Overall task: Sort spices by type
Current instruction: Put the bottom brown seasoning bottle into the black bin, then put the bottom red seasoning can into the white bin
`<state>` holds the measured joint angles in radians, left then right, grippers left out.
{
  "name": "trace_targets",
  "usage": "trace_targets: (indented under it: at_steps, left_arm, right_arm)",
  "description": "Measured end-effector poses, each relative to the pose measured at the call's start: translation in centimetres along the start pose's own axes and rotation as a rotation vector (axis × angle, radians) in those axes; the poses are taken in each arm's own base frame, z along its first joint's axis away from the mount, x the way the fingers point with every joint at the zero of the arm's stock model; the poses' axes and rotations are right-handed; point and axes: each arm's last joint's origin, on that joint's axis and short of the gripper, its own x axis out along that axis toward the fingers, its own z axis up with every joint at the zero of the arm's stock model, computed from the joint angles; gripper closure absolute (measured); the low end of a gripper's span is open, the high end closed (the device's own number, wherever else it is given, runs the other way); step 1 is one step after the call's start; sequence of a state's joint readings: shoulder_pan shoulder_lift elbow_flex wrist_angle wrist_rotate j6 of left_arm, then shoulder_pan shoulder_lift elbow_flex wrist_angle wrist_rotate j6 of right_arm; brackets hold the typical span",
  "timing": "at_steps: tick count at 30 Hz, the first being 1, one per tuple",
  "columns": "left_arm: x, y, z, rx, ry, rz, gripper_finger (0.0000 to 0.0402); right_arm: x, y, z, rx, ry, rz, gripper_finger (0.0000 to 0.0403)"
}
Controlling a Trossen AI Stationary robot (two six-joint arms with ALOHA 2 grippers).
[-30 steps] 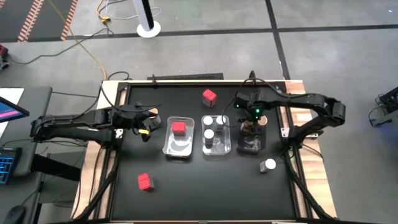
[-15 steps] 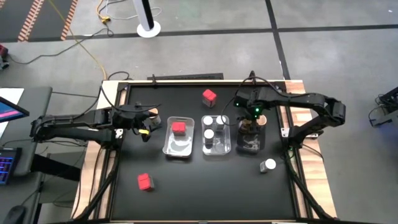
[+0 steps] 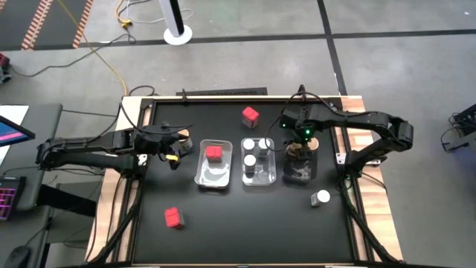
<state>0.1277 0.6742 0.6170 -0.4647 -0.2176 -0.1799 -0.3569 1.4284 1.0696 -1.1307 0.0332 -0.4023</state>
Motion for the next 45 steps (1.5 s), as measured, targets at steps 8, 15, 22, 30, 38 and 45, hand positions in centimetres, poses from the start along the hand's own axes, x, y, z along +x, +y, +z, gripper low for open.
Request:
trace_targets:
  at_steps: [8,15,22,30,38,45]
  left_arm:
    - [0.0,0.0,0.0,0.0,0.0,0.0,0.0111]
    - [0.0,0.0,0.0,0.0,0.0,0.0,0.0111]
    - [0.0,0.0,0.0,0.0,0.0,0.0,0.0111]
    - [0.0,0.0,0.0,0.0,0.0,0.0,0.0111]
    - [0.0,0.0,0.1,-0.028,-0.01,-0.002,0.0111]
    - [0.0,0.0,0.1,-0.062,-0.01,-0.002,0.0111]
  right_arm:
    - [-2.7,-0.4,0.6,0.003,-0.027,-0.033,0.0065]
    - [-4.7,-0.4,0.4,0.041,-0.003,-0.025,0.0065]
    - [-6.9,-0.5,0.5,0.217,-0.03,-0.032,0.0065]
    - [-10.1,0.4,-1.9,0.372,-0.167,-0.059,0.0065]
    - [-14.6,2.6,-6.7,0.616,-0.462,-0.055,0.0065]
    - [-15.3,3.6,-8.1,0.692,-0.725,-0.028,0.0065]
